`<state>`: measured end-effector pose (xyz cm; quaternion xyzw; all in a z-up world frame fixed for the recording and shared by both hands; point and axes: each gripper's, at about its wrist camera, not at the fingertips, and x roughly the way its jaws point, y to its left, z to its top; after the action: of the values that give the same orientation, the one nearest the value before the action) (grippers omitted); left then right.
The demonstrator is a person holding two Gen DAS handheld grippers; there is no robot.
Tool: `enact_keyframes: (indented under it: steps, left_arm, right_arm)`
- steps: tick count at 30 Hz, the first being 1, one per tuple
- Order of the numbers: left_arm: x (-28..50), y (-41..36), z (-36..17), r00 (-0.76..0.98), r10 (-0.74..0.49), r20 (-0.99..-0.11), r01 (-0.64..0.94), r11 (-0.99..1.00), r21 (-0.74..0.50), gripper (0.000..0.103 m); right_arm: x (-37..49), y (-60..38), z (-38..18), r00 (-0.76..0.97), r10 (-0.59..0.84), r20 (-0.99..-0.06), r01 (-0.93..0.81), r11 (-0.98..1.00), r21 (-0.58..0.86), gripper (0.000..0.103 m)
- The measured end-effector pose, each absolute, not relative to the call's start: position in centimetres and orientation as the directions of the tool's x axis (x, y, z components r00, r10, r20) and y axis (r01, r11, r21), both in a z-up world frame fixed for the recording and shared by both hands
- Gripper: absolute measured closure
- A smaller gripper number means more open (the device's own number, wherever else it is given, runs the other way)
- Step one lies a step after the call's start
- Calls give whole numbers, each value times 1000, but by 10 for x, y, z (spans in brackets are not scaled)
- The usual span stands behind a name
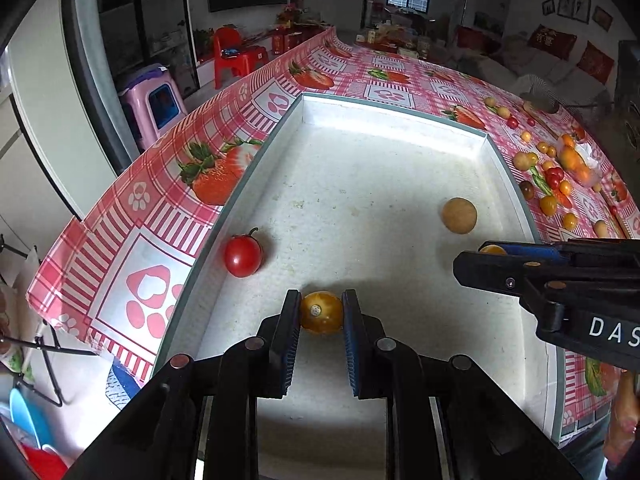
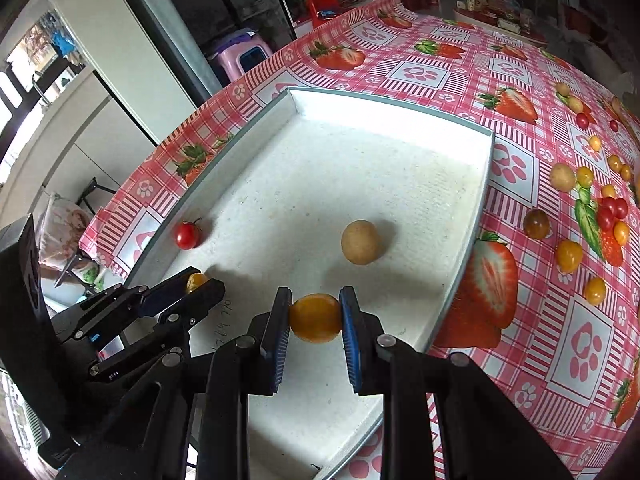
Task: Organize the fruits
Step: 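Carry both tomatoes into the white tray and open both grippers, then withdraw both grippers from the tray toward the remaining fruits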
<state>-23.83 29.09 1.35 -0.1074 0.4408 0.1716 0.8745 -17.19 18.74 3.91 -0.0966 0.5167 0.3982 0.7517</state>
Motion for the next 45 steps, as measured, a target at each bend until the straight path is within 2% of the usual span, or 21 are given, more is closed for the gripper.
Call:
enact_keyframes:
  steps: [8, 10, 11, 12, 20, 28, 36, 42, 45]
  left_arm:
    - [-237, 289, 13, 540, 223, -812, -385, 923, -3, 78]
    - [-237, 290, 13, 534, 241, -810, -398, 917, 11, 39]
    - [-239, 290, 15, 545, 252, -799, -408, 913, 10, 23]
    - [-242, 290, 18, 560, 265, -785, -413, 911, 12, 23]
    - [-237, 288, 24, 558, 232, -796, -400, 917, -13, 23]
    - [-218, 248, 51, 598, 212, -773, -312, 950, 19, 23]
    - [-174, 173, 74, 641, 109, -760, -157, 988, 9, 23]
    - [-139, 119, 65, 633, 47, -772, -96, 995, -19, 23]
    - [-123, 106, 51, 618, 61, -784, -108, 994, -7, 23]
  right_arm:
    - [-168, 198, 26, 140, 454, -880, -697, 676, 238, 73]
    - [-166, 199, 27, 125, 464, -877, -691, 675, 259, 63]
    - [-164, 198, 28, 117, 472, -874, -686, 675, 273, 52]
    - [-163, 197, 29, 112, 482, -869, -680, 675, 287, 43]
    - [-155, 173, 60, 121, 592, -797, -642, 659, 393, 23]
    - [-137, 103, 80, 230, 593, -772, -569, 725, 388, 23]
    - [-103, -17, 65, 373, 452, -810, -362, 875, 322, 23]
    - [-90, -84, 48, 418, 367, -831, -231, 927, 294, 23]
    - [-89, -97, 42, 429, 338, -838, -220, 938, 266, 23]
